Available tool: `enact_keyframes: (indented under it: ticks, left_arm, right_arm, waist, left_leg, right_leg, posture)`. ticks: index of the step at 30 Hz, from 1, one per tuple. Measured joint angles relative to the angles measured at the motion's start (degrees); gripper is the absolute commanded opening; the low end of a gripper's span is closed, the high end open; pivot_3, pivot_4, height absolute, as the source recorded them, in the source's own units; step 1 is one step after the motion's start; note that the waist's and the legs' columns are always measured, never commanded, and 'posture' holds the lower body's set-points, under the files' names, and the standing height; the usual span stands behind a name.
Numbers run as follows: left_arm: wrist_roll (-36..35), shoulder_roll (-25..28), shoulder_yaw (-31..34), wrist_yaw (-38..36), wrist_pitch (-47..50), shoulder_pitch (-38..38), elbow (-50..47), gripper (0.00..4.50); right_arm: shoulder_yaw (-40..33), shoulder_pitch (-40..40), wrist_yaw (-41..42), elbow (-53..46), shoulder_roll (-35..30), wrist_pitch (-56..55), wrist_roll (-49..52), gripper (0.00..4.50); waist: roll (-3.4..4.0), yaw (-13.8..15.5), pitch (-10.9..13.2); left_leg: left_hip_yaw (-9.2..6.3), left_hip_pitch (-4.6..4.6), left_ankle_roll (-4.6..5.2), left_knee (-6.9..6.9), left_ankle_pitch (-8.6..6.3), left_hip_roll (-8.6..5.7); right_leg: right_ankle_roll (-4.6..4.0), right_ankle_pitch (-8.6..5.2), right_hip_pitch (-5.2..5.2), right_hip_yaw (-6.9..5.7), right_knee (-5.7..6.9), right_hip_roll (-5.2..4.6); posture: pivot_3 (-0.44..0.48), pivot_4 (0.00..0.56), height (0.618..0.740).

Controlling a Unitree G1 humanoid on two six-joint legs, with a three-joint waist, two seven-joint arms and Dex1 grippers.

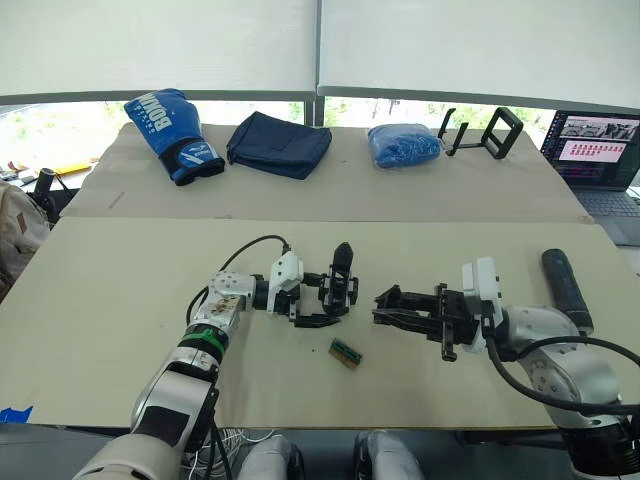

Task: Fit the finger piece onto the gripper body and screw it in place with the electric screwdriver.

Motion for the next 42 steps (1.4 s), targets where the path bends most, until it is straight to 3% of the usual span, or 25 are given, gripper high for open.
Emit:
enact_keyframes:
  ticks: [19, 22, 25, 35, 42]
  left_arm:
    - [2.53, -2.13, 0.45, 2.39, -7.75, -1.43, 5.55, 4.5]
    - [2.49, -2.45, 0.52, 2.17, -6.41, -1.68, 5.59, 3.63]
    - [2.51, -2.47, 0.55, 2.24, -5.8, -1.8, 5.61, 2.32]
    - [3.36, -2.49, 0.51, 2.75, -6.39, -1.83, 5.6, 2.35]
    - [3.89, -2.71, 0.46, 3.57, -7.02, -1.79, 5.57, 2.35]
  right_arm:
    - [0.02, 1.07, -1.12, -1.4, 0.23, 0.0, -0.09, 0.43]
    - [0.02, 1.31, -1.11, -1.45, 0.23, 0.0, -0.09, 0.43]
    - [0.02, 1.43, -1.1, -1.48, 0.23, 0.0, -0.09, 0.43]
    - [0.18, 1.56, -1.0, -1.72, 1.23, -0.48, -0.89, 0.43]
    - [2.79, -8.43, -1.61, 1.39, 5.26, -2.72, -4.51, 0.43]
  waist:
    - [-0.01, 0.0, 0.0]
    - [-0.01, 0.0, 0.0]
    - [-0.01, -0.01, 0.0]
    - [-0.01, -0.04, -0.01]
    - [-0.01, -0.03, -0.01]
  left_leg:
    - [-0.02, -0.01, 0.16, 0.13, -0.09, 0.0]
    - [-0.02, -0.01, 0.16, 0.14, -0.09, 0.0]
    - [-0.02, 0.0, 0.16, 0.14, -0.09, 0.01]
    - [-0.05, 0.01, 0.2, 0.26, -0.12, 0.01]
    - [-0.05, 0.0, 0.27, 0.38, -0.16, 0.02]
  right_leg:
    - [-0.01, 0.01, 0.03, 0.0, 0.01, -0.05]
    - [0.0, 0.01, 0.04, 0.0, 0.02, -0.05]
    - [0.0, 0.01, 0.05, 0.0, 0.02, -0.05]
    - [0.0, 0.01, 0.1, 0.0, 0.06, -0.05]
    - [0.01, 0.02, 0.13, -0.01, 0.11, -0.07]
  posture:
    - [0.0, 0.15, 0.74]
    - [0.0, 0.15, 0.74]
    - [0.0, 0.15, 0.74]
    - [0.0, 0.15, 0.74]
    - [0.0, 0.15, 0.74]
